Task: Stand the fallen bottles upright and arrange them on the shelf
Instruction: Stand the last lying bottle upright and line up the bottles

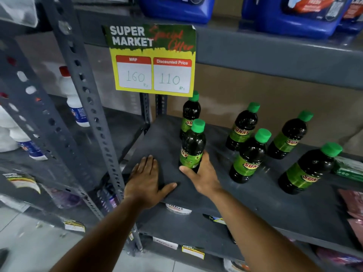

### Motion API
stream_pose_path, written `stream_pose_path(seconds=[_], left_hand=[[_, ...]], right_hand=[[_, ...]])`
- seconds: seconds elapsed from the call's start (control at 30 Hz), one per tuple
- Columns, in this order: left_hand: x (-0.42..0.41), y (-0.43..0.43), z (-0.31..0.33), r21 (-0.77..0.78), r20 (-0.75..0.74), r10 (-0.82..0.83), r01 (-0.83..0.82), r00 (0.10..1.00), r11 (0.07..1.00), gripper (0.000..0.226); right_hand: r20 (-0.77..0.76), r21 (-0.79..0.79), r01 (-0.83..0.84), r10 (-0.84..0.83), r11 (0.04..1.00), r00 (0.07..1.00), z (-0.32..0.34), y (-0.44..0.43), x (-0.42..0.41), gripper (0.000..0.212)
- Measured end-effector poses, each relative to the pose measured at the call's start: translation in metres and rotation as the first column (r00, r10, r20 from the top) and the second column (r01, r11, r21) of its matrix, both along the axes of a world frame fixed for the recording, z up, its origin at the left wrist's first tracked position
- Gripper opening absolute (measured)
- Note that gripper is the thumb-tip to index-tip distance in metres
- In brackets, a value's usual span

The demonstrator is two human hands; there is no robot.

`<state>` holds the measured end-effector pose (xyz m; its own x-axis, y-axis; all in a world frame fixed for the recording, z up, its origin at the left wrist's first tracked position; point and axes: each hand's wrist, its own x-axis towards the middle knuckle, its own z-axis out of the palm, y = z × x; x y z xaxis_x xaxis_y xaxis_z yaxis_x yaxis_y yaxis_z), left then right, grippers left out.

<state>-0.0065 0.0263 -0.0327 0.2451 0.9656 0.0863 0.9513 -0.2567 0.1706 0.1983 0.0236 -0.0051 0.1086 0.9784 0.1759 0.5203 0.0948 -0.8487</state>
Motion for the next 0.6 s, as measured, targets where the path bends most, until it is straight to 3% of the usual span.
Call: stream_pose_path(seconds=[0.17, 0.27, 0.43, 0.6], left_hand=[[-0.0002, -0.0022, 0.0016, 0.012, -0.013, -0.012, 0.012, 1.000, 1.000, 0.119], [-0.0008, -0.0025, 0.0008, 0.015, -0.019, -0.015, 0.016, 1.000, 1.000, 0.118], [-0.0014, -0.0009, 0.0006, -0.013, -0.025, -0.013, 0.013, 1.000, 1.000, 0.113], [-0.0018, -0.0008, 0.0021, -0.010, 0.020, -0.022, 0.022, 1.000, 1.000, 0.087]], right_hand=[[0.036, 0.058, -0.010, 0.008, 0.998, 0.999, -0.0037, -0.0013, 0.0029, 0.062], [0.069, 0.100, 0.055, -0.062, 0.994, 0.996, -0.0060, -0.0042, 0.0003, 0.084], [-0.019, 0.009, 0.132, -0.132, 0.991, 0.991, -0.0070, -0.0042, 0.0013, 0.064], [-0.014, 0.019, 0.132, -0.132, 0.991, 0.991, -0.0036, -0.0028, -0.0003, 0.068]])
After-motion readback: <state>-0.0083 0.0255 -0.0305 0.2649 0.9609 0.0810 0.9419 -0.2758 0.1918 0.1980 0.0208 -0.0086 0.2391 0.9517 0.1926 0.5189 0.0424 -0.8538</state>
